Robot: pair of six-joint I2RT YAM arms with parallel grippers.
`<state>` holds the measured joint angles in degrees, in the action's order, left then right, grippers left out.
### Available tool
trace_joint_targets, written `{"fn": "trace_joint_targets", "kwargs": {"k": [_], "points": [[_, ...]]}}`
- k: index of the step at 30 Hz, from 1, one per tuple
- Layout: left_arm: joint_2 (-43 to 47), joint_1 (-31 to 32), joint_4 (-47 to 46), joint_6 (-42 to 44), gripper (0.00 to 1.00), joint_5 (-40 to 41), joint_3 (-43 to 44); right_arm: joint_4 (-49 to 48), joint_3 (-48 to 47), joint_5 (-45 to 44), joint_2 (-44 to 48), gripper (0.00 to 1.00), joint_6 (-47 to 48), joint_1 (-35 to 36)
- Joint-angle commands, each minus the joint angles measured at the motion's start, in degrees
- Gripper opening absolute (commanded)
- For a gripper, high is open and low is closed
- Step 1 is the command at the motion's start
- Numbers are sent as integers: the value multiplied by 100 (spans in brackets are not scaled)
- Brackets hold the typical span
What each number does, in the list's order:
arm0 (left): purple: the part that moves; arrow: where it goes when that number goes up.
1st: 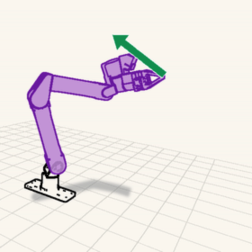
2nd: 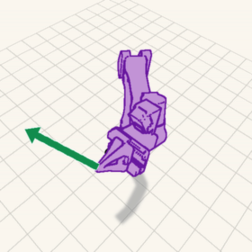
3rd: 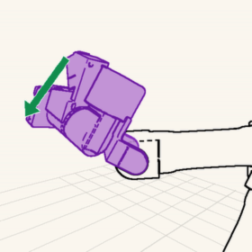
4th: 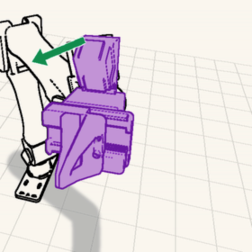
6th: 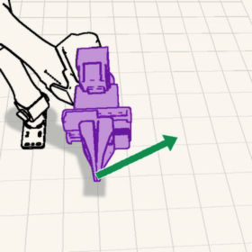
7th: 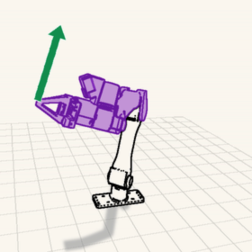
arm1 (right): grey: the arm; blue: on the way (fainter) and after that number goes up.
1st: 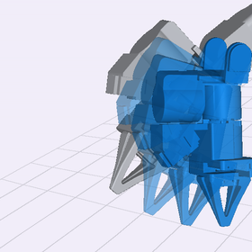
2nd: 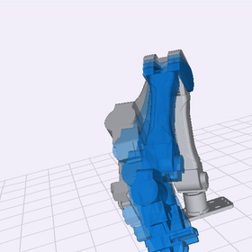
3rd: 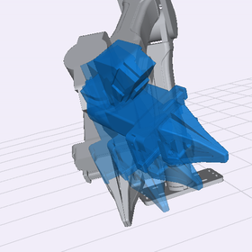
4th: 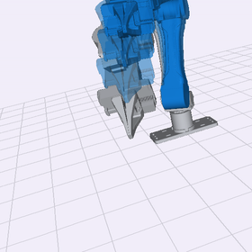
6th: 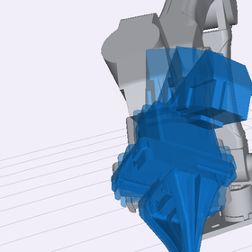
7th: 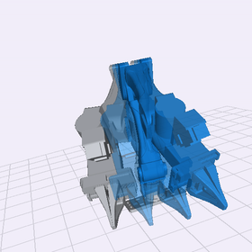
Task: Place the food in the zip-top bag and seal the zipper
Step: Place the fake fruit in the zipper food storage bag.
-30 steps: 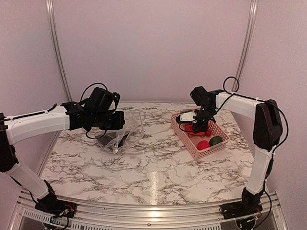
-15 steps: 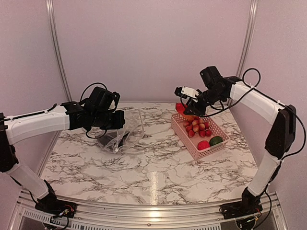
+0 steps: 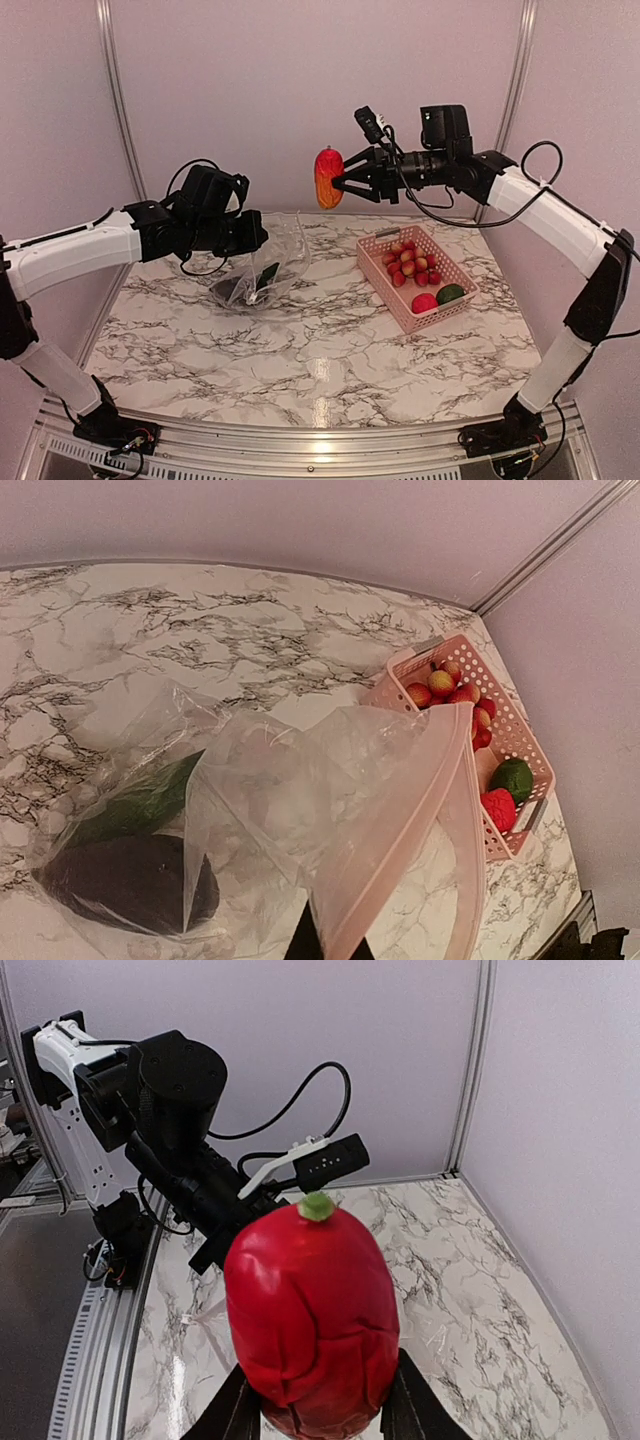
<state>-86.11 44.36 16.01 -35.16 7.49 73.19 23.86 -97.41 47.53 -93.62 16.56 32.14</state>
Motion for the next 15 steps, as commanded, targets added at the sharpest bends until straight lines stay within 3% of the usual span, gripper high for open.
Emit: {"fn": "trace_joint_targets", "kwargs": {"k": [1, 15], "points": [[173, -17, -250, -210, 0, -102, 228, -1093, 75, 807, -393, 35, -1357, 278], [530, -20, -630, -686, 0, -280, 205, -1586, 201, 152, -946, 37, -1602, 754]]}}
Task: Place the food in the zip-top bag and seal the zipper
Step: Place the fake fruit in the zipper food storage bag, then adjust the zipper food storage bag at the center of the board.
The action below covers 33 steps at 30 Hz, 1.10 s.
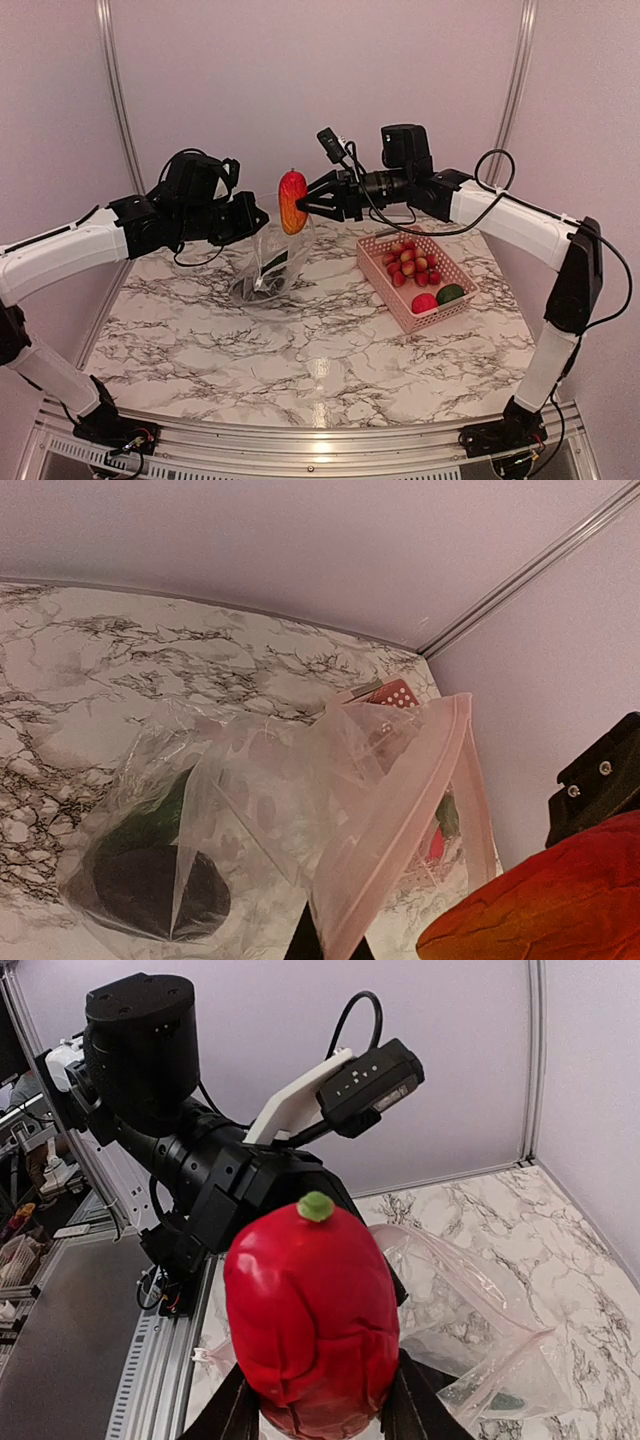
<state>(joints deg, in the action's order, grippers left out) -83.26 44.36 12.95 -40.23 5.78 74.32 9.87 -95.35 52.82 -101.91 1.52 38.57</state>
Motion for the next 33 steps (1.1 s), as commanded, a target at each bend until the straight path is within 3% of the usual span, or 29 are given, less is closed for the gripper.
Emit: {"fn": "trace_joint_targets", "kwargs": {"k": [1, 8, 11, 17, 24, 28, 33], "points": [[261, -17, -335, -197, 0, -119, 90, -57, -42, -544, -145, 41, 78, 167], [297, -20, -346, -215, 0, -81, 22, 617, -388, -1444, -215, 66, 519, 366], [307, -15, -346, -189, 0, -7, -51, 1021, -579, -1657, -84, 70, 858, 365], [245, -27, -314, -97, 0, 17, -146, 2450, -771, -895, 262, 60, 2890, 411], [57, -26, -22, 146, 0, -252, 88, 3464, -735, -2382, 358, 54, 4982, 1005], [-75, -29, 228, 313, 0, -389, 285, 3583, -839, -3212, 200, 53, 5528, 1265], [-74, -30, 347, 448, 0, -315, 348, 3900, -1143, -4027, -127, 43, 5984, 1520]]}}
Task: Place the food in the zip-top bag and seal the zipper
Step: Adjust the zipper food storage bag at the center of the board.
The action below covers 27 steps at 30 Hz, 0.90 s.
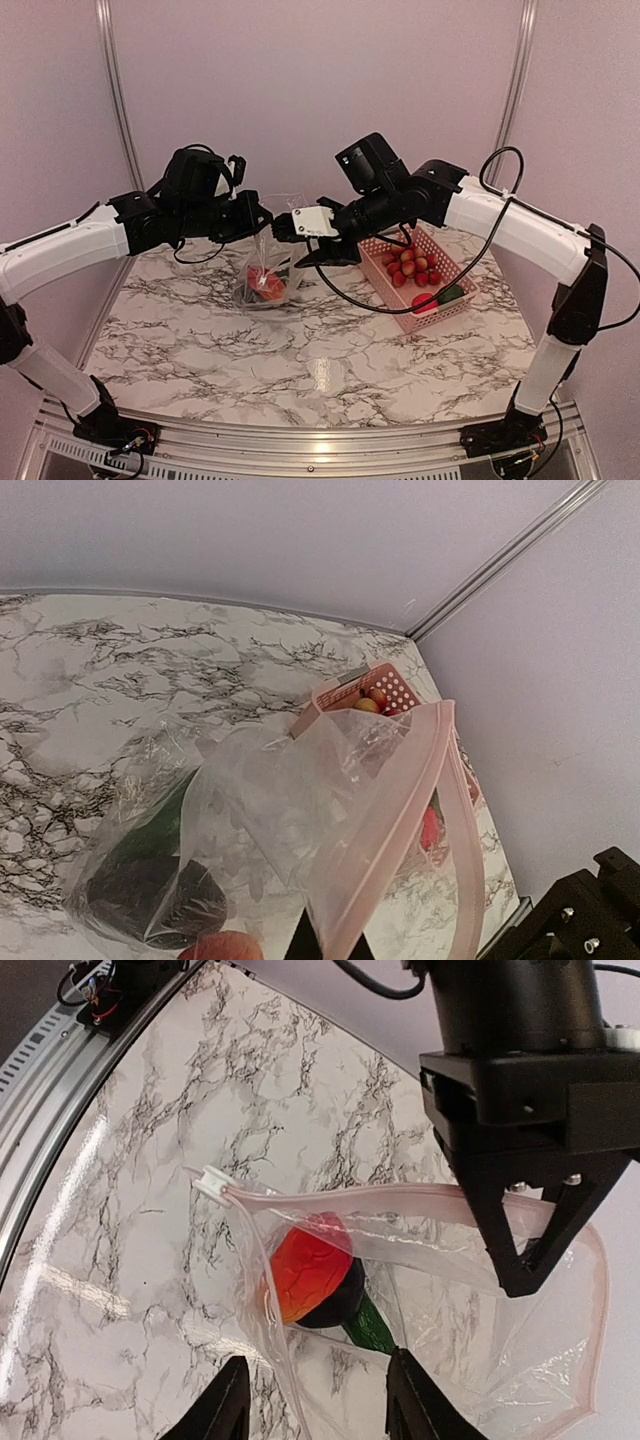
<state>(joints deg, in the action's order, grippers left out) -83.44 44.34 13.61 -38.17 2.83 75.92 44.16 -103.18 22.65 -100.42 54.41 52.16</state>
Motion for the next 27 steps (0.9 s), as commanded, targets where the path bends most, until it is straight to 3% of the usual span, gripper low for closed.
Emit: {"fn": "trace_joint_targets", "kwargs": {"k": [1, 3, 6, 8, 10, 13, 18, 22, 27], "points": [[-64, -23, 309, 273, 0, 11, 199, 472, -415, -1164, -344, 41, 705, 181], [-91, -28, 364, 329, 0, 58, 219, 643, -632, -1318, -491, 35, 762, 197], [-157, -34, 447, 411, 0, 98, 283, 945, -1169, -1425, -740, 14, 746, 198], [-216, -54, 495, 477, 0, 143, 334, 1081, -1664, -1384, -782, 6, 727, 191], [-283, -116, 602, 580, 0, 272, 425, 1041, -2029, -1135, -641, 5, 732, 200], [-309, -261, 1024, 852, 0, 817, 804, 921, -1844, -785, -392, 4, 883, 206], [-321, -369, 1798, 1634, 0, 1828, 1782, 1414, -1630, -1032, -662, 1, 999, 231], [-516, -382, 2176, 1990, 0, 1739, 2223, 1303, -1642, -865, -553, 1, 818, 233], [-746, -382, 2270, 1953, 0, 1496, 2147, 875, -1648, -765, -411, 1, 580, 233]]}}
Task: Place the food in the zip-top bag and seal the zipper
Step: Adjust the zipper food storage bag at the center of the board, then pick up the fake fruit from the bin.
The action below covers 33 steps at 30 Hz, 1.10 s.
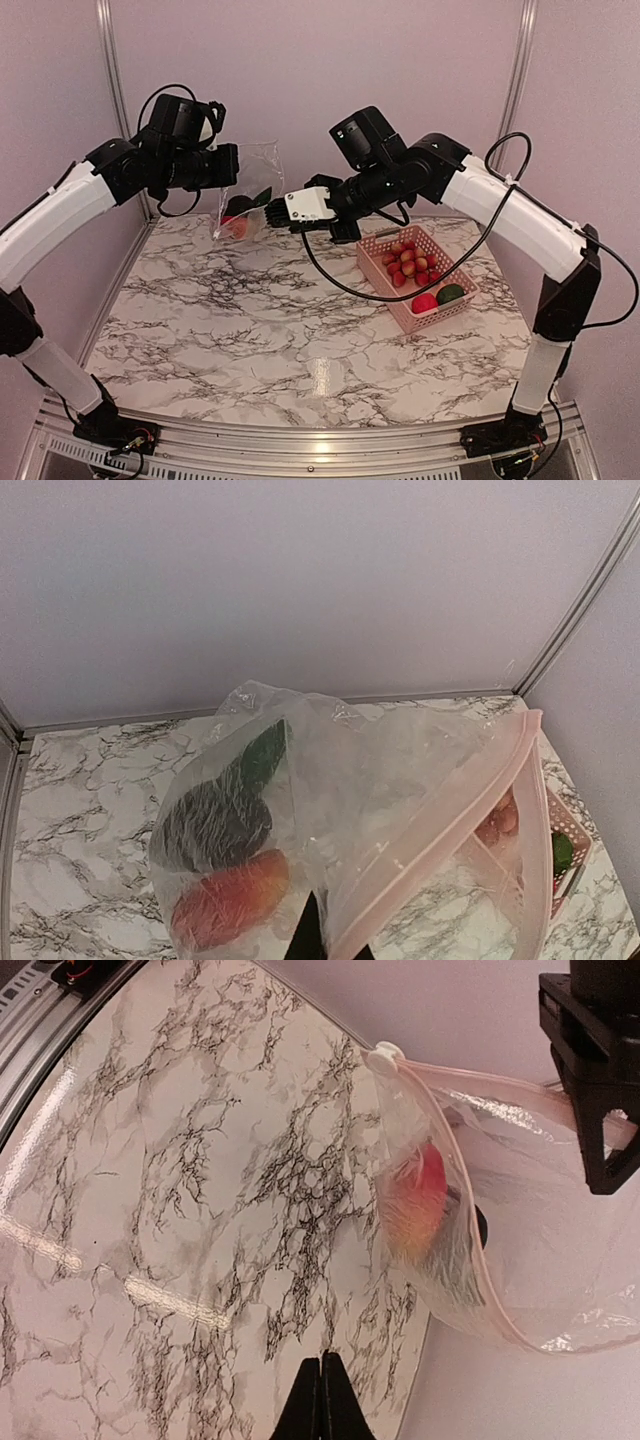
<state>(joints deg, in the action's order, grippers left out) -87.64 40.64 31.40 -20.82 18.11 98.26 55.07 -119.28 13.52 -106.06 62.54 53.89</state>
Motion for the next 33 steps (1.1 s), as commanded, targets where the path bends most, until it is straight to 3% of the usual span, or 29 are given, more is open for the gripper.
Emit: {"fn": "trace_joint_targets", "kwargs": {"k": [1, 4, 6, 10, 14, 23, 33], "points": [[-351, -13, 490, 188, 0, -66, -114, -242, -33, 136, 141, 1, -279, 49], [-465, -13, 481, 176, 0, -130, -178, -407, 52, 184, 136, 7, -597, -73], [-509, -13, 485, 181, 0, -164, -197, -499, 125, 399, 178, 17, -882, -318], [-576, -13, 490, 214, 0, -294, -210, -812, 563, 1022, 448, 36, -1505, -1164], [-588, -13, 490, 182, 0, -415, -234, -1103, 1270, 1449, 809, 45, -1931, -2014], [-403, -13, 368, 122, 0, -461, -543, -1349, 2389, 1125, 868, 42, -2187, -3540], [-274, -13, 259, 69, 0, -487, -747, -1249, 2849, -364, 543, 27, -2284, -3744]]}}
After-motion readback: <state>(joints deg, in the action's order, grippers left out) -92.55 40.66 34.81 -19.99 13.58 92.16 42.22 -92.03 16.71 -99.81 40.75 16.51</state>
